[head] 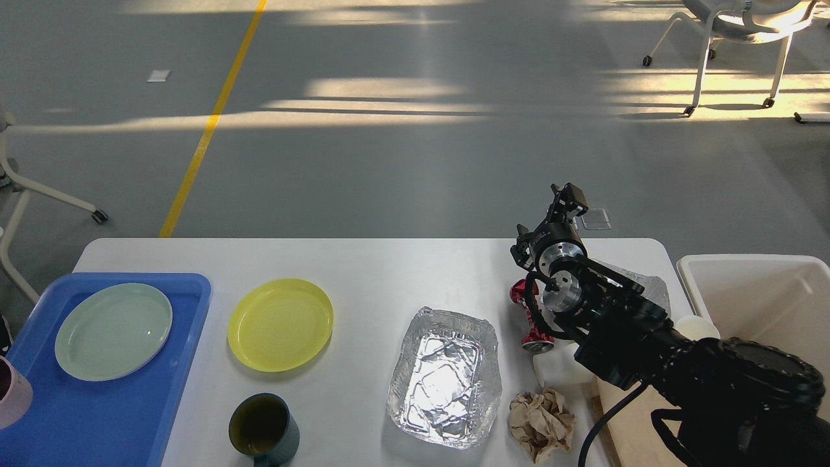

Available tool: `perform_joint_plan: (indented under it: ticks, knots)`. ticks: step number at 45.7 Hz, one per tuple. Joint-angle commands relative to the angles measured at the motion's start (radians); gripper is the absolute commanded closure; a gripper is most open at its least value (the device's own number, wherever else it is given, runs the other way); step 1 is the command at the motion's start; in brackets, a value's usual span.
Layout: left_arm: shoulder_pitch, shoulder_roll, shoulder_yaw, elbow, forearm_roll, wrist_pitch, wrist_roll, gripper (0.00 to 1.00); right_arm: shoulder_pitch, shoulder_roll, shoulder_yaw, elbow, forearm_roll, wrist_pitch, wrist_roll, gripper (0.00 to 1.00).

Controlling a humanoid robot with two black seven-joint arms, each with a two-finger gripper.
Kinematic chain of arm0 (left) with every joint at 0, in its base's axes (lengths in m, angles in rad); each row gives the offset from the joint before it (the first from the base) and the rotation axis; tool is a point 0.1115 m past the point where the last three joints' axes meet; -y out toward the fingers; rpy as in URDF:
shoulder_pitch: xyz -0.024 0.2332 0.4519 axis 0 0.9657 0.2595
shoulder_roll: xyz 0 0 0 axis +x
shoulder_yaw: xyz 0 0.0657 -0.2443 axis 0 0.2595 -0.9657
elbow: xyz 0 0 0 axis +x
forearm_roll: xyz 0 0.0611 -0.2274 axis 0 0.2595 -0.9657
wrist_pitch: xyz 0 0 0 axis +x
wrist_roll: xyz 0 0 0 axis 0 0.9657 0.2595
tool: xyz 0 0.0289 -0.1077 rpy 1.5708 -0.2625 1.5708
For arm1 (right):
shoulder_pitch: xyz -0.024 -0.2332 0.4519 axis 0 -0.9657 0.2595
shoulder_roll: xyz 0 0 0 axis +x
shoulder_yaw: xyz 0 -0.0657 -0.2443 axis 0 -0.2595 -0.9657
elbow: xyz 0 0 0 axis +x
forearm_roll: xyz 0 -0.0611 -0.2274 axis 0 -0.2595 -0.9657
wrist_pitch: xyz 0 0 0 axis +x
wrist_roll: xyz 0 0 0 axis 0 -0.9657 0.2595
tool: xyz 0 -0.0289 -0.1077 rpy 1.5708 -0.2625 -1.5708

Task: Tidy desktop

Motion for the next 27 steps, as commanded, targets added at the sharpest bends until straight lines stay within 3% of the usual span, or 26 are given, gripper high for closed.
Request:
perform_joint_plan:
  ticks: [1, 27]
  knots:
    - [0.045, 0.0, -0.018, 0.021, 0.019, 0.044, -0.001, 1.0, 0.0, 0.0, 0.0, 0.0, -0.001, 0.0, 0.0, 0.0]
    - [0.301, 0.039, -0.212, 0.118, 0.11, 0.095, 0.028, 0.96, 0.0, 0.0, 0.0, 0.0, -0.001, 0.0, 0.0, 0.0]
